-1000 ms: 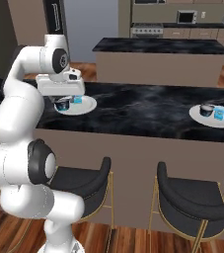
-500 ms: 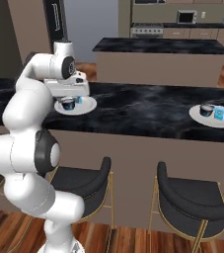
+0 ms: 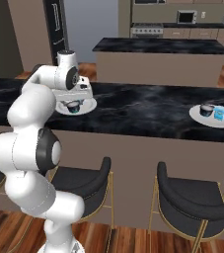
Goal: Place two yogurt containers on each plate.
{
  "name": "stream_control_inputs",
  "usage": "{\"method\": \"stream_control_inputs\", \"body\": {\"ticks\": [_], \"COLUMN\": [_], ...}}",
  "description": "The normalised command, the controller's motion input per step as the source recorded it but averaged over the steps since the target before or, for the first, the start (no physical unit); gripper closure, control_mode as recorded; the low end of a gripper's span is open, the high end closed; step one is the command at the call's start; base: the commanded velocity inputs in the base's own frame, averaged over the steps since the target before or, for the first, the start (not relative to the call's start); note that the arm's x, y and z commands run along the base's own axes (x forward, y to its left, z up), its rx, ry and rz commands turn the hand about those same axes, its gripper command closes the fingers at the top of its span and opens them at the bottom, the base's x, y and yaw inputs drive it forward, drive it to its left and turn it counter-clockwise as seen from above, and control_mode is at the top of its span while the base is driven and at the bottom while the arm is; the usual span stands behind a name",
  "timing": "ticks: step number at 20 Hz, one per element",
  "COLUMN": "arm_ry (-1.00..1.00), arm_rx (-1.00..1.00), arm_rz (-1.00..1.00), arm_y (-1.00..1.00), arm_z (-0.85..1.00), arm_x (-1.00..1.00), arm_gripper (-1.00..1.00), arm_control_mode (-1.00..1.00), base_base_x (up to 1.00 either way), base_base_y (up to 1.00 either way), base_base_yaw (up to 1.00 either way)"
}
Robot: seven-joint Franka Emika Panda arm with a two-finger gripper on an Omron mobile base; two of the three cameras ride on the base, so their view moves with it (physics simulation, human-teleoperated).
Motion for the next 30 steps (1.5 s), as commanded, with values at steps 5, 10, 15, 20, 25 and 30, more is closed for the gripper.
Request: {"method": "stream_control_inputs", "body": {"ticks": [5,10,15,20,25,30], "arm_ry": [0.0,0.0,0.01,0.0,0.0,0.0], "arm_rx": [0.0,0.0,0.0,0.0,0.0,0.0], "arm_rz": [0.03,0.0,0.0,0.0,0.0,0.0], "arm_y": [0.0,0.0,0.0,0.0,0.0,0.0], "arm_z": [0.0,-0.01,-0.07,-0.08,-0.12,-0.1], "arm_x": [0.21,0.18,0.36,0.24,0.15,0.01], "arm_gripper": [1.0,1.0,1.0,1.0,1.0,1.0], "arm_control_mode": [-1.0,-1.0,-1.0,-1.0,-1.0,-1.0], "base_base_x": [0.0,0.0,0.0,0.0,0.0,0.0], "base_base_y": [0.0,0.0,0.0,0.0,0.0,0.0], "base_base_yaw": [0.0,0.0,0.0,0.0,0.0,0.0]}}
